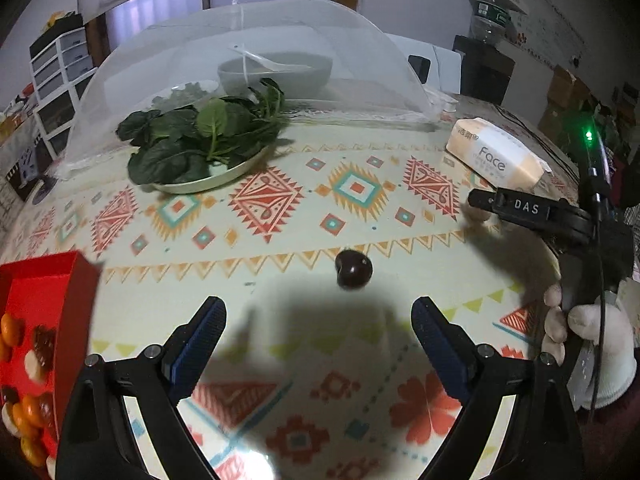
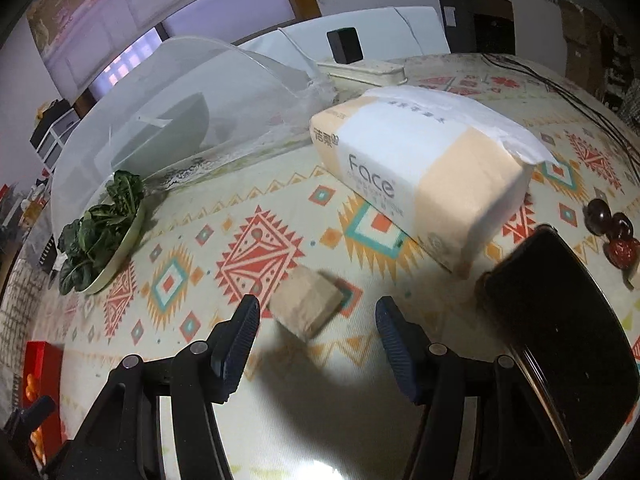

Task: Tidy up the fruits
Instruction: 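Move both tools to the table, left toward a dark plum, right toward a beige cube, then grasp the dark plum with the left tool while the right tool grasps the beige cube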

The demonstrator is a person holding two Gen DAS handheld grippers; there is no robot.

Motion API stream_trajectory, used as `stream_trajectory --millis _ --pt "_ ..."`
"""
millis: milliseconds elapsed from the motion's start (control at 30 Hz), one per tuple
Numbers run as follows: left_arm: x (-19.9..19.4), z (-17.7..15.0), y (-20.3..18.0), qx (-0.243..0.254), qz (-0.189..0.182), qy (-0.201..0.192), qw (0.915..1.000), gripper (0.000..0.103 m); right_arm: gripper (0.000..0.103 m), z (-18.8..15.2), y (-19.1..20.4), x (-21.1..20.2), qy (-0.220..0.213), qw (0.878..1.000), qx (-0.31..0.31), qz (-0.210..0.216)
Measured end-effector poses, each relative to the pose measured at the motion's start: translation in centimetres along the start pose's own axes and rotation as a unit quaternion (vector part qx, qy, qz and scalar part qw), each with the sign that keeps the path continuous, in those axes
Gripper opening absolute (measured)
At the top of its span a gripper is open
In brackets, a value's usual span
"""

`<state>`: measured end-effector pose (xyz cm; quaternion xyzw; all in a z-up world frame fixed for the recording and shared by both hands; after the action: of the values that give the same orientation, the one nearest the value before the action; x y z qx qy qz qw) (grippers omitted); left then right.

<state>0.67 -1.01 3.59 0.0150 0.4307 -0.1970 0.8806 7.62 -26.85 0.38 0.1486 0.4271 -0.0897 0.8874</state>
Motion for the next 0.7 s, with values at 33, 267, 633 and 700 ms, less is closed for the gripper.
stream_trajectory --millis 33,267,633,700 --pt "0.4 0.2 0.0 0.001 0.002 0.0 1.0 0.094 0.053 0.0 0.1 0.0 -0.004 1.0 -0.005 -0.002" --pt "2.9 1.1 -0.8 0.013 -0.002 0.004 0.9999 0.09 0.043 -0.2 0.3 -0.3 -0.017 1.0 -0.012 0.004" --pt "5.5 1.1 -1.5 0.023 -0.016 0.024 0.9993 0.025 0.043 -0.3 -0.4 -0.8 -0.02 1.0 -0.002 0.022" --pt "4.9 1.1 -1.2 0.015 -0.012 0.015 0.9997 0.025 0.043 -0.3 -0.3 -1.0 -0.023 0.999 -0.004 0.023"
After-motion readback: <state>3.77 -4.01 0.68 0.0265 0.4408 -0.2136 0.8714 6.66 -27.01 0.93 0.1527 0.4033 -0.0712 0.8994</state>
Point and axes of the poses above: each gripper's, at about its wrist camera, not at the fingertips, and x roughly the way its jaws point, y to its left, z to its top, the point moved 1 cm from there along x, roughly the way its jaws point, and after that the axes turned 7 degrees about -z, right-handed, at the moved point
